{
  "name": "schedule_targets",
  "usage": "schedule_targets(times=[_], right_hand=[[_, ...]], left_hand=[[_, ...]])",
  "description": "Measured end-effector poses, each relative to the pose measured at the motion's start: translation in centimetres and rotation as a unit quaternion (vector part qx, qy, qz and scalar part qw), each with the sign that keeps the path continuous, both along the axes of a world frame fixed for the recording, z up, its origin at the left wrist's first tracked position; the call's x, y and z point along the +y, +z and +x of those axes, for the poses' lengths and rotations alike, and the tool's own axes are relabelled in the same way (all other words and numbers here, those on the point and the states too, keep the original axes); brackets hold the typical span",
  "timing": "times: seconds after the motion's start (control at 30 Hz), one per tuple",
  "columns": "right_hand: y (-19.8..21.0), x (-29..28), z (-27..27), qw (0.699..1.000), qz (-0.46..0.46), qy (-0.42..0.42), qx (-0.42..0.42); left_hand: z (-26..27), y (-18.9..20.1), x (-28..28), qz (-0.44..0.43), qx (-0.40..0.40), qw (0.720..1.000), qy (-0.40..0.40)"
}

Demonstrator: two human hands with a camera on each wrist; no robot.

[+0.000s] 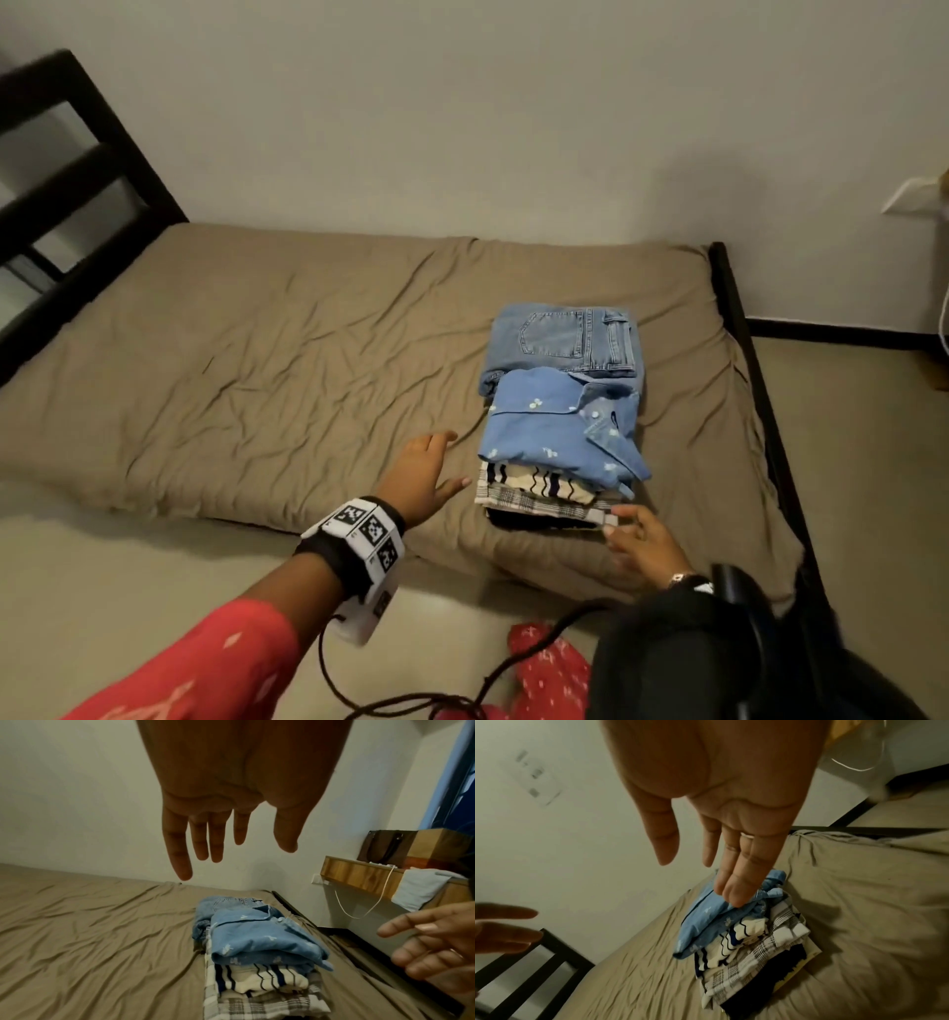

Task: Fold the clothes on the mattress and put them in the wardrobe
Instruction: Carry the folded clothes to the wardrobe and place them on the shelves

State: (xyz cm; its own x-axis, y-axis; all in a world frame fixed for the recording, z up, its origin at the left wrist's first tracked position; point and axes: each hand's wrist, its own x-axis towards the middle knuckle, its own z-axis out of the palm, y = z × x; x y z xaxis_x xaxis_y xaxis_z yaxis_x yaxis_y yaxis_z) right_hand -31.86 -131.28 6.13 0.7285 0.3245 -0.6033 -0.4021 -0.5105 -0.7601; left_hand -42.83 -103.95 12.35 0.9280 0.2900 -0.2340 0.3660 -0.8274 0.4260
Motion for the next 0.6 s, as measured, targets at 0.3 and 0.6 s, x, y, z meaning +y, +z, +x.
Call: schedule_targets(times=[0.3,0.6], right_hand=[[-5.5,5.2,3.9,0.98,-0.007,-0.092,0.176],[-13.6,11.8,2.4,0.877,0.023,-0.365,0.314]], left_hand=[[9.5,-6.6,4.7,-0.109,0.136,0.984,0.031],[19.6,-17.9,10.1,-0.185,0.207,0.96,0.03]])
